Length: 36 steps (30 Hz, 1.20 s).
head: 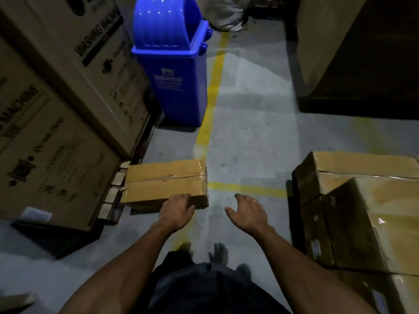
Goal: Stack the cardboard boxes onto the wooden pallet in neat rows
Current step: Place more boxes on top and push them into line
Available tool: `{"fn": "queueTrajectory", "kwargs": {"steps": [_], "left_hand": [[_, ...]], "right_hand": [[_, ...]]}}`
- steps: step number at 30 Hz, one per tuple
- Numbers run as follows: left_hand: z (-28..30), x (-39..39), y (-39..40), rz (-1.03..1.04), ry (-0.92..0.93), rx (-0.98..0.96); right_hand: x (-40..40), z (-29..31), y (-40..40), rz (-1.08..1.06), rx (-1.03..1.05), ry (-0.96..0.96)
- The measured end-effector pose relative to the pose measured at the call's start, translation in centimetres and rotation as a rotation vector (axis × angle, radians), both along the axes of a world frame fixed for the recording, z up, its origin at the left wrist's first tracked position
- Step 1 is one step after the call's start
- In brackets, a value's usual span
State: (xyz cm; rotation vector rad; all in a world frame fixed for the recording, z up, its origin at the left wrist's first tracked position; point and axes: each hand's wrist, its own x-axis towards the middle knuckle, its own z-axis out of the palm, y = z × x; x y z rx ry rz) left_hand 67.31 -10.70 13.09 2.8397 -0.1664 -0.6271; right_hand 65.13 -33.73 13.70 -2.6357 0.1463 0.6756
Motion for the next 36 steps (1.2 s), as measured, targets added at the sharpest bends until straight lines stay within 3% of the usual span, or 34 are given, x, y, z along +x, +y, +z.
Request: {"fn": "queueTrajectory", "kwargs": {"steps": [7,16,27,36], "left_hand": [[-1.0,-0.3,11.0,0.005,-0.024,-0.009],[-0.9,4.0,22.5,-0.048,0.013,-0.086],[-2.4,17.1,23.4,-0.121,0.078,-0.019],[-6.5,27.2,21.6,-0.057,0.221,-0.092]], "right_hand": [[-1.8,-1.2,10.9,-0.023,-0.017,0.076],[-2.1,-1.2,23.7,-0.307,0.08,0.158],[5.5,-4.1,26.5,-0.64,0.232,0.171],[12.3,-7.7,26.8,-1.161,0.551,0.264]]}}
